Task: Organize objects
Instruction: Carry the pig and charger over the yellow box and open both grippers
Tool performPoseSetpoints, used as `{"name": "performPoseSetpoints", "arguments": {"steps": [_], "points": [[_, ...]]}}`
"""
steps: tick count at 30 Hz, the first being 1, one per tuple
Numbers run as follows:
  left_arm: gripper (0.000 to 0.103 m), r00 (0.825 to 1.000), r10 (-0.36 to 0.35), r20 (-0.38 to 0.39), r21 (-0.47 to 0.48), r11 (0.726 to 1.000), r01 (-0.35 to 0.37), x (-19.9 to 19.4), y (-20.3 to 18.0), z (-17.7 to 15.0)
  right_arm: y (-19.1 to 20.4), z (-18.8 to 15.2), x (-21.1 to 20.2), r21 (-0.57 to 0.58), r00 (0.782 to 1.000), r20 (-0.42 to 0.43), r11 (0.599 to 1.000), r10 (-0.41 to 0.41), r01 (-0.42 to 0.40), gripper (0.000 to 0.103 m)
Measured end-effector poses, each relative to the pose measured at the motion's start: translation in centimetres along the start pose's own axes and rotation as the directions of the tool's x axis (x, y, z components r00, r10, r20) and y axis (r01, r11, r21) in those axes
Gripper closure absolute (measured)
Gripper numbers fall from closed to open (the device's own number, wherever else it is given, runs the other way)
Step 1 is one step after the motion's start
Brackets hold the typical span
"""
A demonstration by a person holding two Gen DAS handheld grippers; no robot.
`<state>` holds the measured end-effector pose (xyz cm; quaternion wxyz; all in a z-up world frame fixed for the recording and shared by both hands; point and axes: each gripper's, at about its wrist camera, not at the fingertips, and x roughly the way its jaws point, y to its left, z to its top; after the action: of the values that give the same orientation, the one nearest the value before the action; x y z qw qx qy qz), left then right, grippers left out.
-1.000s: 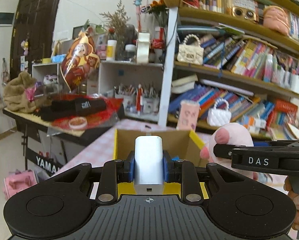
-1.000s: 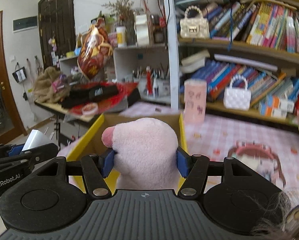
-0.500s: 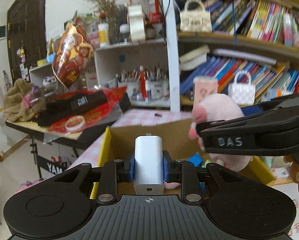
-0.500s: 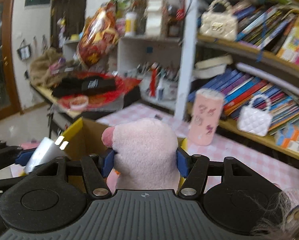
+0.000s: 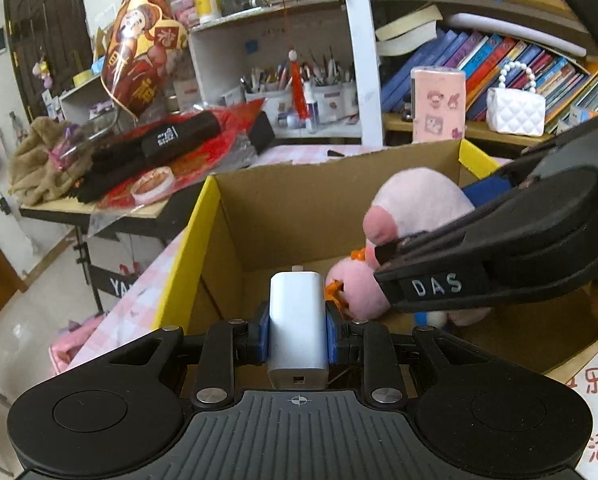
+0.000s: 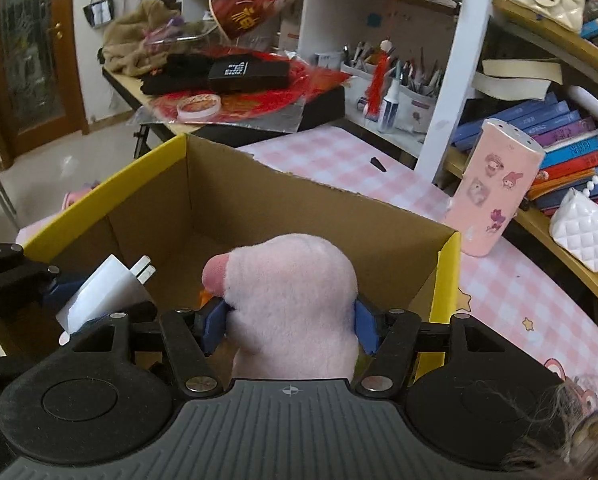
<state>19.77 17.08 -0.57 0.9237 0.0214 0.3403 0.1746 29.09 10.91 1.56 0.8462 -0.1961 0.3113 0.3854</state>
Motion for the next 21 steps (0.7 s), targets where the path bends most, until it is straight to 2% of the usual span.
{"name": "performPoseSetpoints", "arguments": {"steps": [2,3,5,7,10,16,21], "points": [[0.078,1.0,0.009,0.001,-0.003,1.0,-0.009,0.0,0.0,0.0,0.0,0.1,0.0,0.001,1.0,0.001,1.0,0.007,-0.007,0.039],[0.073,1.0,0.014,0.009,-0.004,1.0,-0.014,-0.1,0.1,0.0,-0.1,0.1,0.0,0.008,1.0,0.001,1.0,0.008,-0.008,0.038],[0.064,0.999,0.022,0.029,0.0,1.0,-0.022,-0.4,0.2,0.3,-0.5,0.1,-0.1,0.034,1.0,0.007,0.999,0.014,-0.014,0.038],[0.045,0.998,0.027,0.057,-0.002,1.0,-0.027,-1.1,0.3,0.5,-0.7,0.1,-0.4,0.061,1.0,0.019,0.998,0.017,-0.018,0.036],[0.033,0.992,0.04,0.116,-0.011,0.999,-0.039,-2.4,0.7,0.9,-0.9,0.1,-1.5,0.096,0.999,0.052,0.995,0.005,-0.01,0.036],[0.023,0.977,0.04,0.208,-0.039,0.999,-0.032,-5.6,1.4,1.3,-1.2,0.3,-5.3,0.179,0.986,0.161,0.984,-0.037,0.008,0.034],[0.019,0.963,0.027,0.269,-0.057,0.998,-0.012,-8.5,2.1,0.8,-1.2,-0.6,-8.8,0.253,0.97,0.218,0.966,-0.105,0.048,0.03]]}}
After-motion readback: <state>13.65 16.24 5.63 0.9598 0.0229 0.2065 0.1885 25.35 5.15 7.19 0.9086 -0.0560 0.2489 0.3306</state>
